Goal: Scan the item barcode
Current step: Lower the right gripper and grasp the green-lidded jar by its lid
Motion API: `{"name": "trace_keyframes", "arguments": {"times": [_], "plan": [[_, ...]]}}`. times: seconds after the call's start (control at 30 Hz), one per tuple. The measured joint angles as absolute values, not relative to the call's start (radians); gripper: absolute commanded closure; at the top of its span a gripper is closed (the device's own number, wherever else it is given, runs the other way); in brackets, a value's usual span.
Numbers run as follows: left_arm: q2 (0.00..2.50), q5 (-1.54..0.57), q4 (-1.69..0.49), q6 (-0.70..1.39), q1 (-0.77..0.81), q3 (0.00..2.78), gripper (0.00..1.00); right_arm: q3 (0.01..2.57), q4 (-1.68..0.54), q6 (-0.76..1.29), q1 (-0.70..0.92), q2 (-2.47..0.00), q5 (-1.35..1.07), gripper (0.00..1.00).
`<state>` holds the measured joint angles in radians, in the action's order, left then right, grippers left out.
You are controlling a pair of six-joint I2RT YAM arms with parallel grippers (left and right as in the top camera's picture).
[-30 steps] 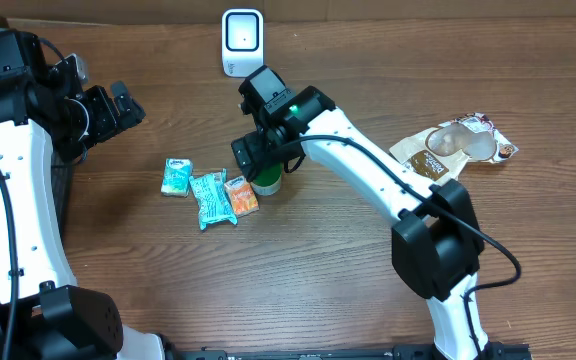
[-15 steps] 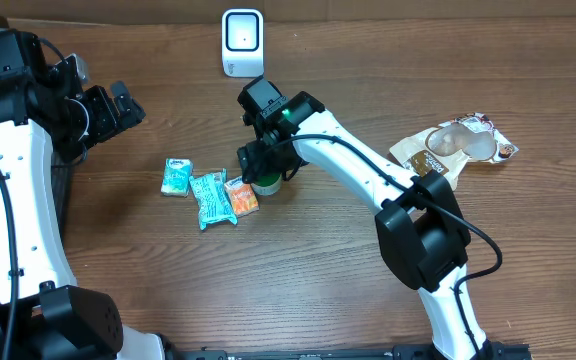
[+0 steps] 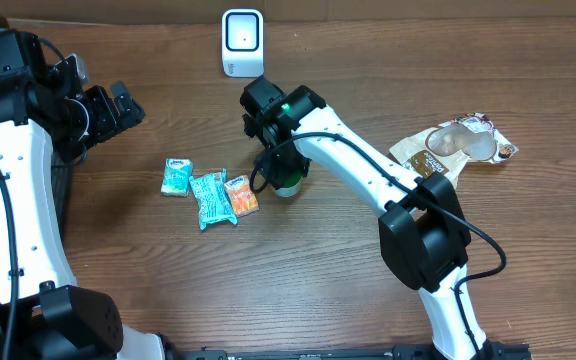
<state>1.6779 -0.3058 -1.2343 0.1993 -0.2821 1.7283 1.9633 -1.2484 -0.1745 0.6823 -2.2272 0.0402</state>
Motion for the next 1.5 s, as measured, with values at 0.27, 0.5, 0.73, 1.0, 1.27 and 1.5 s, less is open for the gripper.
{"name": "trace_keyframes", "arguments": {"times": [0.27,0.5,0.73,1.0,1.27,1.5], "plan": [[1.678,-0.306,-1.234,0.199,-0.282,1.728,0.00,1.975,-1.348,-0.671,0.681,-2.183,-0.030,0.31],[1.678,-0.306,-1.234,0.199,-0.282,1.728,0.00,1.975,-1.304,-0.731,0.681,-2.183,-0.031,0.00],[1.678,-0.306,-1.234,0.199,-0.282,1.728,0.00,1.993,-1.342,-0.323,0.673,-2.183,0.020,0.00],[1.678,-0.306,-1.234,0.199,-0.282,1.728,0.00,2.003,-1.451,0.041,0.654,-2.183,-0.007,0.00],[1.678,-0.306,-1.234,0.199,-0.282,1.728,0.01,2.003,-1.333,0.348,0.654,-2.183,-0.038,0.02],[1.678,-0.306,-1.234,0.199,-0.282,1.728,0.00,2.003,-1.291,0.560,0.656,-2.183,0.013,0.03]]}}
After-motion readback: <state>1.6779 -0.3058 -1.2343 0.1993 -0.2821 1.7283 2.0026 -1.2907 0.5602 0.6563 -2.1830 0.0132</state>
